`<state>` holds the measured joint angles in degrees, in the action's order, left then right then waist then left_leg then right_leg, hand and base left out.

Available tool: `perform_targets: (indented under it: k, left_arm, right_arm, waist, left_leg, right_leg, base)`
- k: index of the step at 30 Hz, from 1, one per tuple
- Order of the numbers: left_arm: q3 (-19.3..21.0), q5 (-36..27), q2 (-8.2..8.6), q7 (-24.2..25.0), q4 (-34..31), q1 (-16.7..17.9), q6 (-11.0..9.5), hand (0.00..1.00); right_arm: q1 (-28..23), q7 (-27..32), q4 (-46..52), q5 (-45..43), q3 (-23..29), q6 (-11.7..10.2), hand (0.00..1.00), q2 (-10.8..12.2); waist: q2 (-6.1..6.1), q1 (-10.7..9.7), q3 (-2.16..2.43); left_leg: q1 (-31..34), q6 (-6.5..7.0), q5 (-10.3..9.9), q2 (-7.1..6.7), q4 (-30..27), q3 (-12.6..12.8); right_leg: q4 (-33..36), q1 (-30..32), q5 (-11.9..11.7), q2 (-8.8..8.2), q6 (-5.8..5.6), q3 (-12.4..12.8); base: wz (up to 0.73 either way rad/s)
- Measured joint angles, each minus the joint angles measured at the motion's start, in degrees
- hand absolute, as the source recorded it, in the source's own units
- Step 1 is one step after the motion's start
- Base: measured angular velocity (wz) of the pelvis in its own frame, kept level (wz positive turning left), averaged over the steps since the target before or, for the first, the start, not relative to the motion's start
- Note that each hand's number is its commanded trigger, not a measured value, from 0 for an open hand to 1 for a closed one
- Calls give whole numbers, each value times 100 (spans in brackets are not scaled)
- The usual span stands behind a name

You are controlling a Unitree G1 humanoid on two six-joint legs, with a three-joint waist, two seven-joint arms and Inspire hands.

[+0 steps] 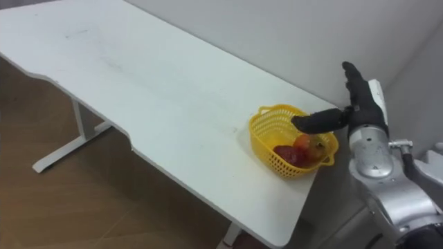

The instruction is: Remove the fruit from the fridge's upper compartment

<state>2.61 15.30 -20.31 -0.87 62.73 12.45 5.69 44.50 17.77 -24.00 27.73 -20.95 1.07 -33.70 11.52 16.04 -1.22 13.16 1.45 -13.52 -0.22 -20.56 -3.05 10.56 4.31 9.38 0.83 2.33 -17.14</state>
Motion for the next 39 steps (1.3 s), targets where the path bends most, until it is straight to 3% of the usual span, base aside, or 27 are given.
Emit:
perform_targets:
  k: [3,5,7,8,12,17,19,21,25,28,30,33,36,37,39]
  left_arm:
    - [203,-6,120,0,-91,145,-1,0]
    - [288,-11,216,23,-90,217,-2,0]
    - [279,-14,221,43,-93,192,17,0]
    - [273,-11,224,42,-91,157,9,0]
    - [272,-12,231,105,-99,128,-78,0]
    - [158,-17,301,152,-78,39,-48,0]
    - [47,-18,320,163,-78,8,-27,0]
    - [-106,-13,340,205,-69,17,-23,0]
    - [-348,-13,391,290,-92,-49,26,0]
    - [-362,-128,441,301,-77,-92,26,0]
    - [-433,-227,443,289,-76,-150,27,0]
    - [-516,-348,516,284,-79,-260,30,0]
    - [-518,-379,607,273,-85,-237,16,0]
    - [-516,-385,628,264,-82,-261,15,0]
    - [-517,-396,648,264,-69,-266,14,0]
  right_arm:
    - [-385,-412,833,-12,14,-18,0,-2]
    - [-801,-755,1609,131,-9,-19,0,-6]
    - [-1176,-1077,2022,245,-53,-26,0,-4]
    - [-1473,-1299,2214,235,-55,-24,0,-4]
    - [-2053,-2007,2504,256,-277,-14,0,-3]
    - [-2935,-2925,2794,127,-352,117,0,23]
    - [-3188,-3213,2797,-43,-352,122,0,31]
    - [-3530,-3526,2796,-135,-351,148,0,145]
    - [-4077,-3915,2794,-337,-355,170,0,489]
    - [-4483,-4223,2794,-389,-354,273,0,688]
    - [-4712,-4401,2794,-378,-346,281,0,701]
    - [-5075,-4678,2791,-382,-204,284,0,917]
    - [-5326,-4796,2661,-385,-80,283,0,1086]
    - [-5410,-4819,2517,-374,15,281,0,1199]
    - [-5613,-4832,2308,-375,246,281,0,1337]
  waist:
    - [-68,2,32]
    - [-109,2,46]
    - [-177,-42,18]
    - [-162,-31,48]
    - [-189,-12,42]
    - [-376,-52,44]
    - [-450,-98,69]
    - [-523,-169,102]
    - [-575,-269,122]
    - [-611,-352,108]
    - [-640,-426,90]
    - [-746,-531,57]
    - [-838,-684,105]
    - [-859,-802,95]
    - [-904,-852,99]
  left_leg:
    - [-223,0,0,31,76,137]
    - [-494,0,0,62,211,256]
    - [-706,-1,0,79,305,317]
    - [-798,-1,0,89,344,376]
    - [-920,-6,-4,123,423,555]
    - [-951,10,-13,129,385,699]
    - [-985,12,-13,125,379,703]
    - [-1044,13,-13,127,393,720]
    - [-1078,12,-13,143,416,815]
    - [-1093,17,-17,153,429,903]
    - [-1094,26,-22,152,423,916]
    - [-1154,36,-29,153,451,980]
    - [-1194,43,-32,142,485,999]
    - [-1229,44,-32,141,496,1016]
    - [-1292,52,-41,143,518,1046]
  right_leg:
    - [-1,-145,1,-3,-2,83]
    - [-10,-304,3,16,-3,323]
    - [-22,-463,6,25,-8,348]
    - [3,-518,26,26,-30,406]
    - [0,-539,34,41,-35,586]
    - [5,-544,24,26,-20,620]
    - [13,-588,23,21,-17,622]
    - [11,-648,23,20,-17,615]
    - [20,-639,23,20,-17,604]
    - [20,-629,22,20,-16,623]
    - [24,-628,21,17,-14,637]
    - [26,-643,17,20,-7,749]
    - [23,-673,17,11,-6,754]
    - [15,-693,17,11,-7,751]
    - [11,-735,17,16,-7,757]
  base:
    - [-26]
    - [-34]
    - [-15]
    - [-11]
    - [-29]
    - [-18]
    - [-3]
    - [-2]
    - [-9]
    - [-9]
    - [-2]
    - [-13]
    - [-4]
    - [-4]
    - [-8]
